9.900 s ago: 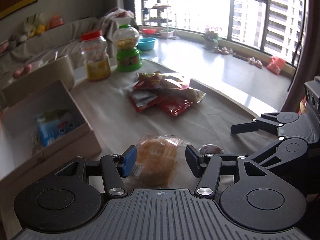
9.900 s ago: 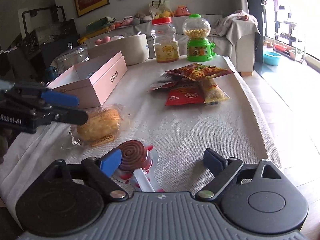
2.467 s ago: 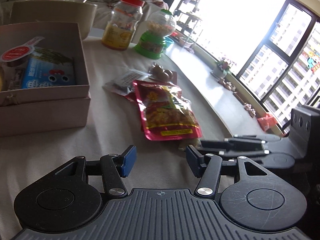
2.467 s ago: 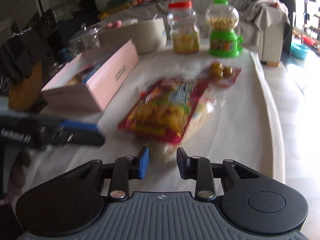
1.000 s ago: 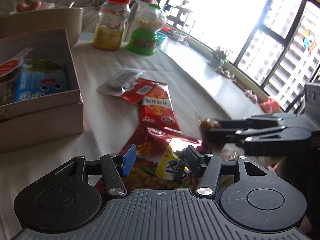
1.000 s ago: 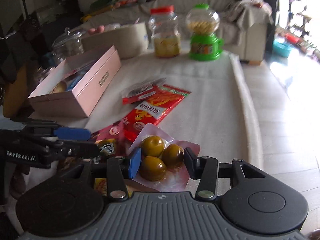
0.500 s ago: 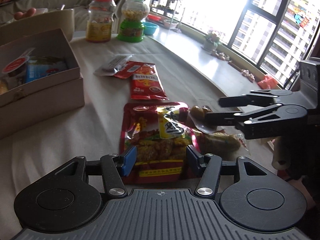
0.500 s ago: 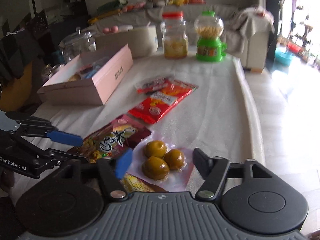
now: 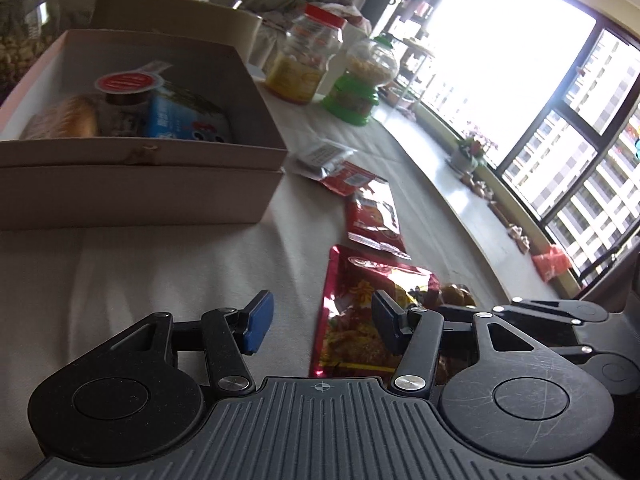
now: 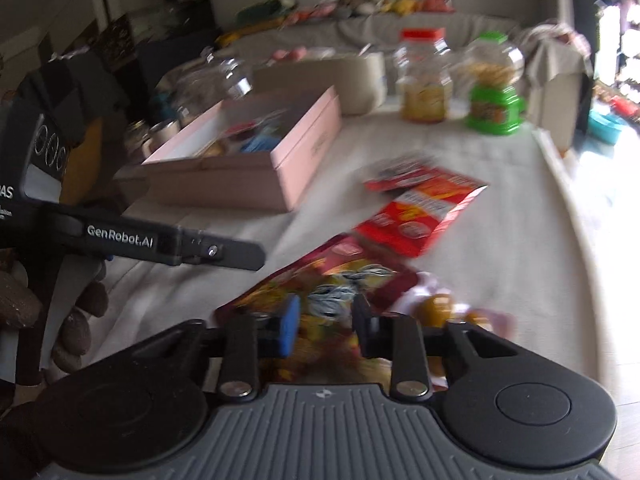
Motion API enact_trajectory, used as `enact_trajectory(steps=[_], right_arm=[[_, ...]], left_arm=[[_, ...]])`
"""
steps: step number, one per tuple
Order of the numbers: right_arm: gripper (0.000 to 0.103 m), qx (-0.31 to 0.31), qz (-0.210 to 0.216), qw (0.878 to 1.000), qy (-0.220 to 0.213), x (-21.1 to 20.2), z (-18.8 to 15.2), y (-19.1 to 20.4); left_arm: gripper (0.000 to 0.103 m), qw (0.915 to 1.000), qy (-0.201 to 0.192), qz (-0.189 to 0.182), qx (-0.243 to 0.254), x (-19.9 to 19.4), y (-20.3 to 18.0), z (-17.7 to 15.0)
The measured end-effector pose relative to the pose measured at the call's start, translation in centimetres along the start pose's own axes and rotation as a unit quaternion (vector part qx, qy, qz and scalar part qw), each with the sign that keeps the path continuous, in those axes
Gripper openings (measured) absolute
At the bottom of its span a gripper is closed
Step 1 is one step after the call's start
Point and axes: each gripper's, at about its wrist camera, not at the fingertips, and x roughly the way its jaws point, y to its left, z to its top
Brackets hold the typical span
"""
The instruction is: Organize snacks
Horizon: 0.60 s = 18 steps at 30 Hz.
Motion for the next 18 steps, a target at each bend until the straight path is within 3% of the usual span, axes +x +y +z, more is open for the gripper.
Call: enact_trajectory(steps=[5, 9, 11, 13, 16, 18], right_arm=[[0.025, -0.030, 0.080, 0.996, 0.027, 1.3, 0.2, 2.8], [0.026, -0.052, 0.067, 0.996, 0.026, 0.3, -0.1, 3.2], [0.029, -0.034, 0.040, 0.999, 0.008, -1.0, -0.2, 2.0], [0.034, -0.008, -0.022, 1.000, -0.014, -2.4, -0.5, 0.0], [0.035, 0.042, -0.122, 0.991, -0.032, -4.0, -1.5, -3.4], [0.035, 0.074, -0.154, 0.985, -0.030, -4.8, -2.6, -5.4]], left_arm=[[0.060, 1.0000, 0.000, 0.003, -0.003, -0.8, 1.5, -0.4], [0.060, 0.9999, 0.009, -0.004, 0.005, -0.6, 1.5, -0.8], [0.060, 0.9998, 0.012, -0.010, 0.010, -0.5, 1.3, -0.9], [0.060, 0.9996, 0.018, -0.016, 0.017, -0.1, 0.9, -1.1], [0.060, 0.9990, 0.023, -0.018, 0.034, 0.6, 0.0, -1.1], [0.060, 0.9988, 0.025, -0.017, 0.038, 1.0, -0.4, -0.9]])
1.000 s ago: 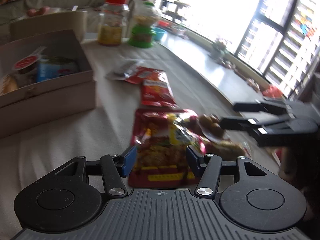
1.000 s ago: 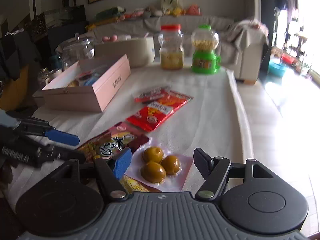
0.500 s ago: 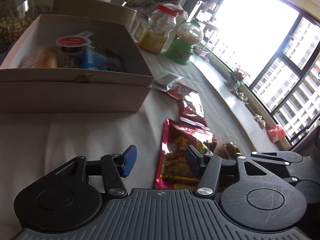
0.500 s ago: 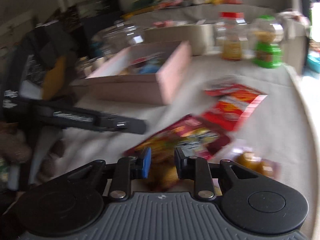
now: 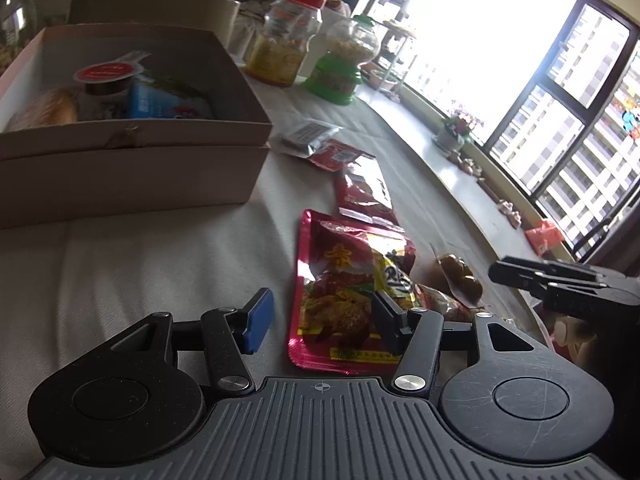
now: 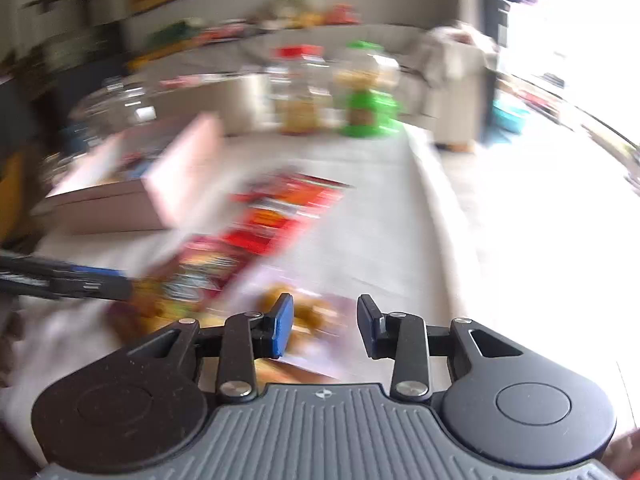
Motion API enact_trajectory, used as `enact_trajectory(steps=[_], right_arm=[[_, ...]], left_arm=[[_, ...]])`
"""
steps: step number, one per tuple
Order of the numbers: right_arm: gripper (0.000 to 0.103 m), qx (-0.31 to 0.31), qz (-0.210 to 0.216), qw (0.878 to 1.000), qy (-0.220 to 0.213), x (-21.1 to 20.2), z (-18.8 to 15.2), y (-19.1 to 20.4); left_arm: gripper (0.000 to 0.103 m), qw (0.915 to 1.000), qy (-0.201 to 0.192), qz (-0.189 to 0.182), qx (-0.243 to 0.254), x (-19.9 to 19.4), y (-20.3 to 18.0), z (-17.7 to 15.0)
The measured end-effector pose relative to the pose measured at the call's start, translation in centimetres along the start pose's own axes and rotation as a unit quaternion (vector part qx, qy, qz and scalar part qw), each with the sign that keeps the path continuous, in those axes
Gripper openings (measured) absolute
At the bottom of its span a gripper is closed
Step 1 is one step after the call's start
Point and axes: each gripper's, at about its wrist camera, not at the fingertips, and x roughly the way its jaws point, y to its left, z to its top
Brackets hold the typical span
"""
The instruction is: Organize snacks
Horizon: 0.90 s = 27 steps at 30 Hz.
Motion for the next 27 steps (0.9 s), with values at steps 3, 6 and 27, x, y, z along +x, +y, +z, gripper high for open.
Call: enact_trajectory(steps=[3, 6, 27], right_arm=[[0.035, 0.020, -0.011, 1.000, 0.015, -0.3, -1.8, -1.7], [0.035, 0.002, -0.025, 1.000, 0.011, -0.5, -3.6, -1.5], [0.061, -0.027, -0.055, 0.998, -0.033, -4.9, -8.5, -2.4]], left_arm=[[0.060, 1.0000, 0.001, 0.007, 0.005, 0.6, -0.4, 0.5], [0.060, 0.9998, 0.003, 0.014, 0.016, 1.4, -1.0, 1.2], [0.060, 0.9848, 0.005, -0.006, 0.174, 0.5, -11.0, 0.7]])
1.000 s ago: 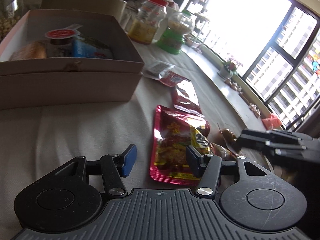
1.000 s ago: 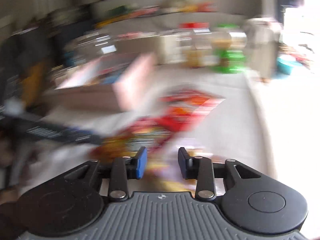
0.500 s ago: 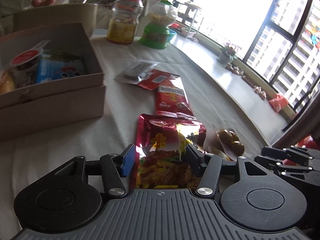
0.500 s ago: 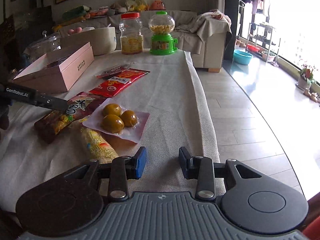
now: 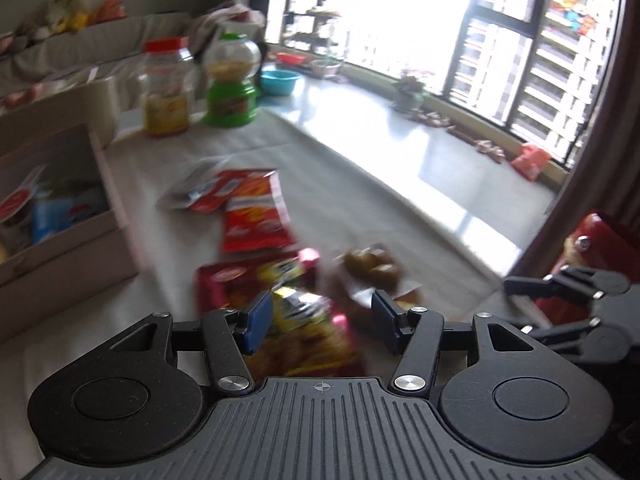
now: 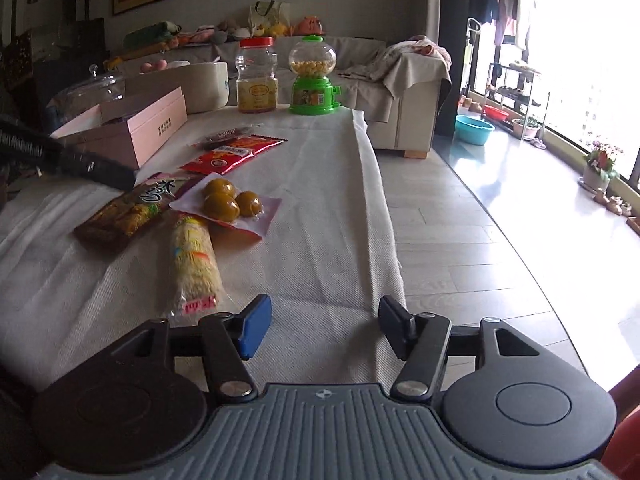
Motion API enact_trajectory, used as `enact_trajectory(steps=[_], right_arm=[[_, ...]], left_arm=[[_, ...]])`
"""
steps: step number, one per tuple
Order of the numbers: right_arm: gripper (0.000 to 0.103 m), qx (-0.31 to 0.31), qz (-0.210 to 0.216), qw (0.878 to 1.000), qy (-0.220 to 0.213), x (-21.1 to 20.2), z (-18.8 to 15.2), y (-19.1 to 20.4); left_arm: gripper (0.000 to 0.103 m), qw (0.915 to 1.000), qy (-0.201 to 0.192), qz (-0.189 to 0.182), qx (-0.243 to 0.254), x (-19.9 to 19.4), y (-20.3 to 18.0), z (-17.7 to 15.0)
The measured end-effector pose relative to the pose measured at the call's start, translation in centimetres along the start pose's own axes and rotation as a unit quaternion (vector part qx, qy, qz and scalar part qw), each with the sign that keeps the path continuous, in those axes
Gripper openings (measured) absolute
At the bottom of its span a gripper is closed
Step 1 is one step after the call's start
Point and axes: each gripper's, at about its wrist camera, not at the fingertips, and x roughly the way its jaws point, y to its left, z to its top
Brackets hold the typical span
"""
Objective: Organize snacks
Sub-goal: 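Grasp the brown egg tray with the left gripper while the right gripper grasps the yellow stick snack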
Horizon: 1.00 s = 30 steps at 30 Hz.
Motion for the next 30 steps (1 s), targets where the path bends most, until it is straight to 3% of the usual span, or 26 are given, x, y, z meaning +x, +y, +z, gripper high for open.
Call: enact_trajectory(steps=[3, 7, 10, 11, 17, 21, 28, 29, 30], right_arm=[[0.061, 0.000, -0.006, 1.000, -0.005, -0.7, -0.4, 0.0], [0.062, 0.001, -0.019, 1.000, -0.014, -1.5, -0.7, -0.1], [0.062, 0.002, -0.025, 1.000, -0.014, -1.5, -0.9, -0.2], [0.062, 0.004, -0.025, 1.000, -0.014, -1.5, -0.9, -0.3], [0.062, 0.004, -0.007, 1.000, -0.020, -0.9, -0.3, 0.4], [0.068, -0.009, 0.043, 0.999, -0.031, -0.7, 1.2, 1.5], [0.068, -0.011, 0.141, 0.990, -0.008, 1.5, 3.0, 4.1], [0.059, -0.017, 0.146, 0.989, -0.001, 1.8, 3.0, 4.6], [0.038, -0.025, 0.145, 0.989, 0.009, 2.1, 3.0, 5.0]], left_arm=[[0.060, 0.9997, 0.000, -0.024, 0.004, 1.9, -1.6, 1.7], [0.059, 0.9986, 0.006, -0.001, 0.053, 5.4, -3.6, 2.6], [0.044, 0.9941, 0.020, 0.008, 0.107, 7.1, -4.7, 2.1], [0.043, 0.9929, 0.021, 0.012, 0.117, 7.3, -4.8, 1.9], [0.050, 0.9896, 0.014, 0.011, 0.143, 7.7, -4.7, 1.2], [0.056, 0.9894, 0.038, 0.008, 0.140, 8.4, -4.4, 1.5], [0.058, 0.9911, 0.051, 0.001, 0.123, 9.0, -3.7, 1.7], [0.058, 0.9912, 0.051, 0.000, 0.122, 9.0, -3.7, 1.7], [0.058, 0.9913, 0.051, 0.000, 0.122, 9.0, -3.7, 1.7]])
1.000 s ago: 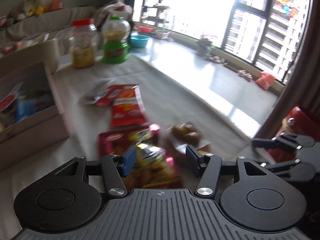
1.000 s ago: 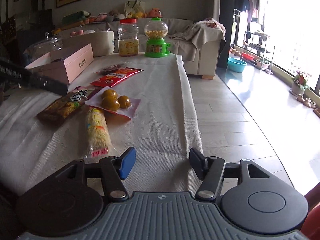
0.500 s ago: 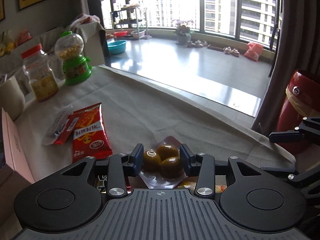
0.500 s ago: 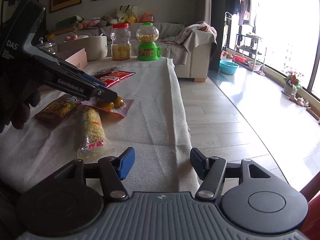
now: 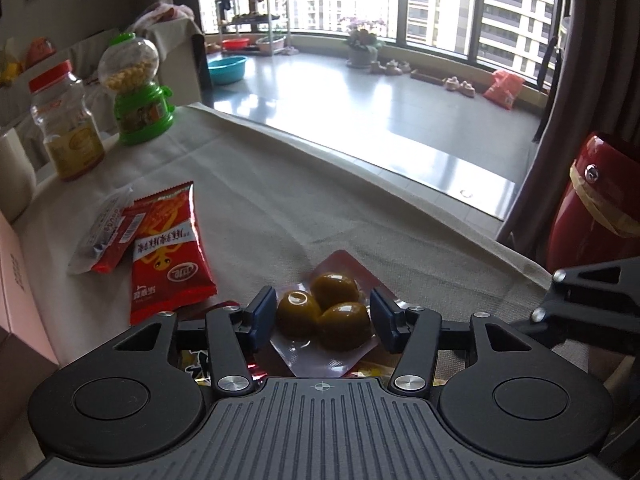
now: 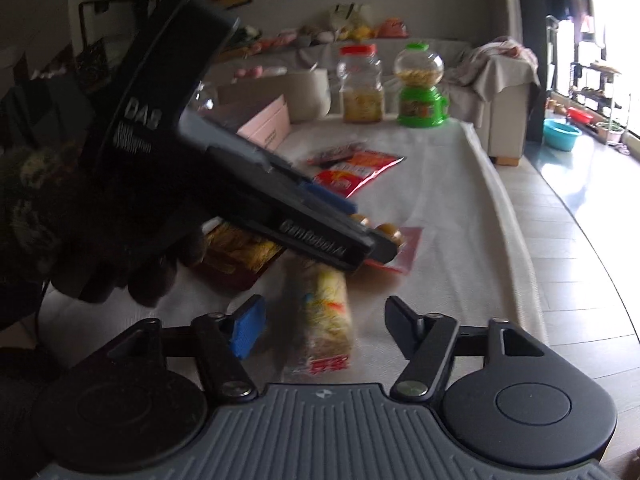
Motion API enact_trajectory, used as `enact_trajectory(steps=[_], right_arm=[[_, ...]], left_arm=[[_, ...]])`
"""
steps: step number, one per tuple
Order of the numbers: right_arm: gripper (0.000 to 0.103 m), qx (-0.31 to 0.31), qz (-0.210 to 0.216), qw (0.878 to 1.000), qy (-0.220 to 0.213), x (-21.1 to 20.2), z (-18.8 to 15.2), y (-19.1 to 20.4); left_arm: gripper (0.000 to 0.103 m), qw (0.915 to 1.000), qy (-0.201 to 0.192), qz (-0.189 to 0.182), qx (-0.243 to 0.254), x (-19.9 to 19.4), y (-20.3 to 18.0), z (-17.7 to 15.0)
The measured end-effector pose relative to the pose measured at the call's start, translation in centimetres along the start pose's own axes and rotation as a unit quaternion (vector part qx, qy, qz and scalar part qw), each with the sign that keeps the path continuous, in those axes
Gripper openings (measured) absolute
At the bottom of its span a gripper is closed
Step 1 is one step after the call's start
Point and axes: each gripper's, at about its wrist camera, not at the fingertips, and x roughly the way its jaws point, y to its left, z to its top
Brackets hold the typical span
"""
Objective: Organize snacks
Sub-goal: 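Grasp the brown egg tray with the left gripper while the right gripper grasps the yellow stick snack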
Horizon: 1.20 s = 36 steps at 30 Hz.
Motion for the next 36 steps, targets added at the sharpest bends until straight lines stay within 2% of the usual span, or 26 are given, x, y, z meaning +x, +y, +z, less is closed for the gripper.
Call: enact_trajectory(steps=[1, 13, 16, 23, 28, 29, 31, 33, 36], right_arm=[[0.033, -0.007, -0.002, 1.000, 0.013, 0.4, -0.1, 0.2], [0.033, -0.002, -0.019, 1.000, 0.014, -1.8, -1.9, -1.0], [0.033, 0.001, -0.019, 1.000, 0.012, -2.2, -2.1, -1.0], [0.033, -0.001, -0.026, 1.000, 0.010, -2.3, -2.2, -0.7], [0.033, -0.005, -0.031, 0.999, 0.011, -2.2, -2.2, -0.5], [0.033, -0.004, -0.032, 0.999, 0.011, -2.1, -2.2, -0.5], [0.033, -0.003, -0.036, 0.999, 0.010, -1.9, -2.1, -0.4], [0.034, -0.004, -0.043, 0.999, 0.009, -1.5, -1.8, -0.4], [0.034, -0.007, -0.055, 0.998, 0.012, -0.3, -1.0, -0.1]], left_arm=[[0.058, 1.0000, 0.000, 0.000, 0.000, 0.0, 0.0, 0.0], [0.057, 0.9998, 0.016, -0.007, -0.014, 0.4, 0.5, -0.1], [0.057, 0.9992, 0.016, -0.009, -0.037, 0.2, 0.8, -0.3], [0.055, 0.9990, -0.006, -0.012, -0.042, -0.8, 1.0, -1.3], [0.052, 0.9961, -0.052, -0.003, -0.072, -3.7, 1.5, -2.7], [0.020, 0.9949, -0.064, 0.006, -0.078, -4.8, 1.6, -3.1], [0.005, 0.9914, -0.086, 0.012, -0.098, -7.2, 2.2, -4.1], [0.008, 0.9873, -0.105, 0.015, -0.118, -9.8, 3.0, -5.2], [0.008, 0.9835, -0.115, 0.038, -0.134, -12.9, 3.8, -7.2]])
